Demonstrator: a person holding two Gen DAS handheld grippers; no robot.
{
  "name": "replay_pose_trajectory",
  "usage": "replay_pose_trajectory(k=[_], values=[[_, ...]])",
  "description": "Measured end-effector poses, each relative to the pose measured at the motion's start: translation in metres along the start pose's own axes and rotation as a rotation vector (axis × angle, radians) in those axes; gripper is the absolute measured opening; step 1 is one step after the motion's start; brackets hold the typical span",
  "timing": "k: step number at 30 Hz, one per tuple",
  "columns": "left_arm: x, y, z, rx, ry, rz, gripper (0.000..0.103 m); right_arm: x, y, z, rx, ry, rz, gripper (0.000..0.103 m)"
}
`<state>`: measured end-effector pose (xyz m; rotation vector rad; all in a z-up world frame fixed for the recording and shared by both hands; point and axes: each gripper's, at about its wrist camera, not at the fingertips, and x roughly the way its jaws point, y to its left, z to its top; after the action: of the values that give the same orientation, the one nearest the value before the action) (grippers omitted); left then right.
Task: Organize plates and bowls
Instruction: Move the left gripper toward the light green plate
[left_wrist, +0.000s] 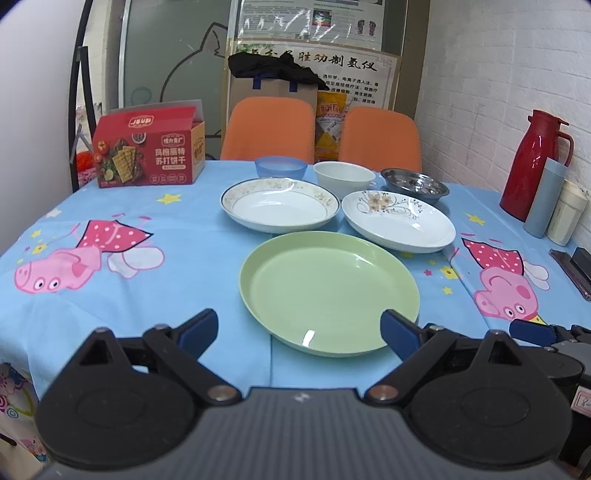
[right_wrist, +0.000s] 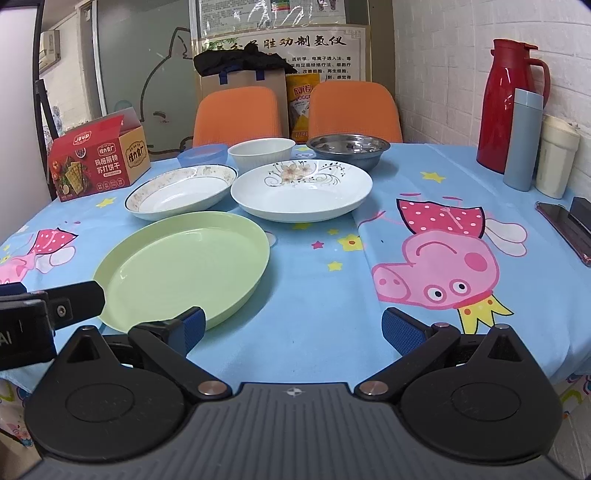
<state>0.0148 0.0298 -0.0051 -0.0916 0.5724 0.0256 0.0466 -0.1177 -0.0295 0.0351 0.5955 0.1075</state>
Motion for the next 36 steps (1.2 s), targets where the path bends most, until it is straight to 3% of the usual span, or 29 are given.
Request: replay_pose_trajectory(k=[20, 27, 32, 36], values=[[0.024, 0.013, 0.013, -0.018, 0.024, 0.006, 0.093, 0.02, -0.005, 0.004, 0.009, 0.011, 0.003, 0.103], [0.071, 0.044, 0.032, -0.091, 0.117, 0.052, 0.093, 0.054, -0.005, 0.021, 0.042, 0.054, 0.068, 0.103], [0.097, 0.055, 0.035, -0.098, 0.168, 0.047, 0.093, 0.077, 0.013, 0.026, -0.021, 0.115, 0.081, 0.103], [0.114, 0.061, 0.035, -0.125, 0.208, 0.029, 0.093, 0.085, 0.025, 0.026, -0.098, 0.115, 0.061, 0.103]])
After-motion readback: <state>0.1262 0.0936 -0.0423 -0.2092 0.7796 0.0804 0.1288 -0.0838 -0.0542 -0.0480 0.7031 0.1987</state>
